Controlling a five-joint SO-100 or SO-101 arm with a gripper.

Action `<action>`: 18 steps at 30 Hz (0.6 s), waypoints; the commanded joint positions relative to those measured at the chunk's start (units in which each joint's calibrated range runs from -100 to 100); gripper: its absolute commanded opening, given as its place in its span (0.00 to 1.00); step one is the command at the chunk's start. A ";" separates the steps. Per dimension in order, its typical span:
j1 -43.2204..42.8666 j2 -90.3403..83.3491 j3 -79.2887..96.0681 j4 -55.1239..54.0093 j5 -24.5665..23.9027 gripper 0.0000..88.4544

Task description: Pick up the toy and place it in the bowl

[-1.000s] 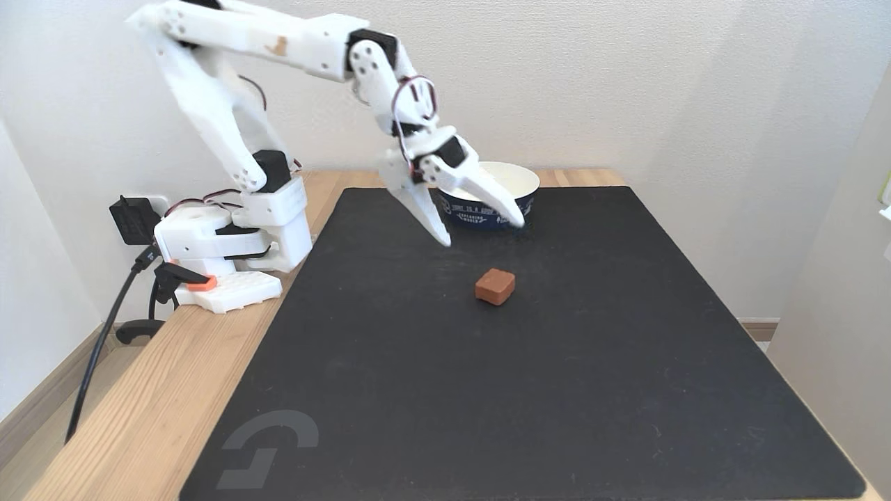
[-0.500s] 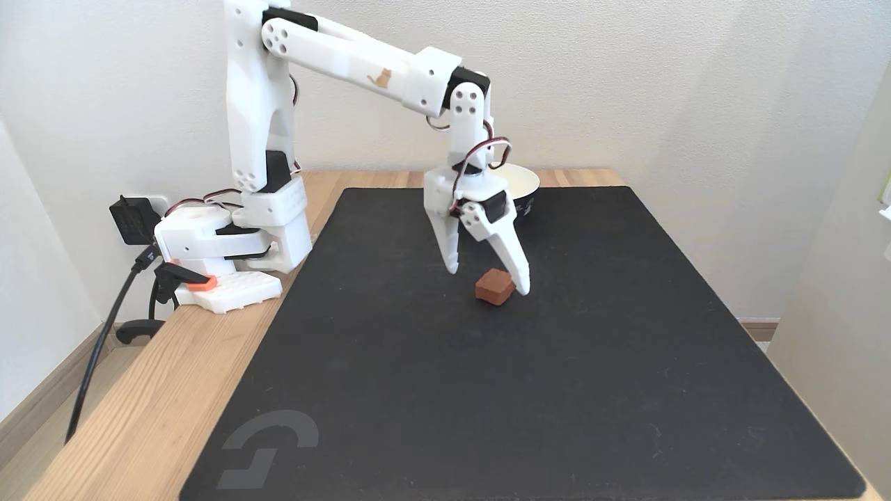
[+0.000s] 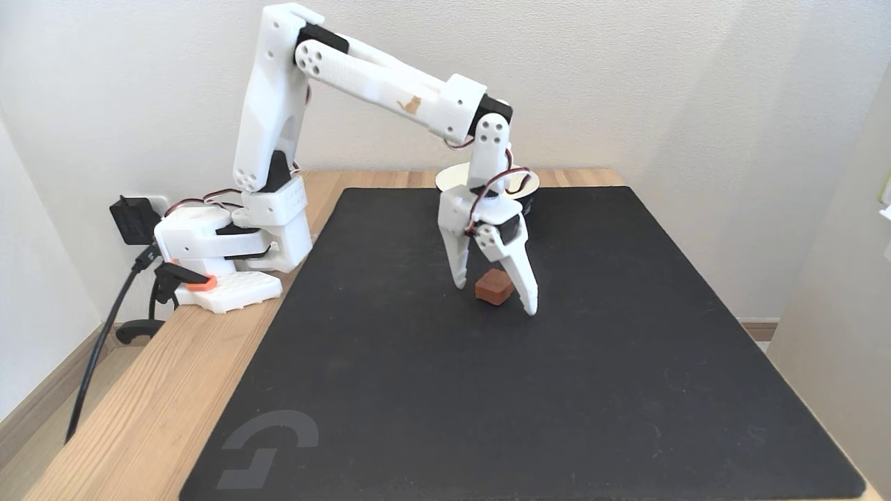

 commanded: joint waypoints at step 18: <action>-1.04 -1.60 -1.74 -0.58 0.27 0.04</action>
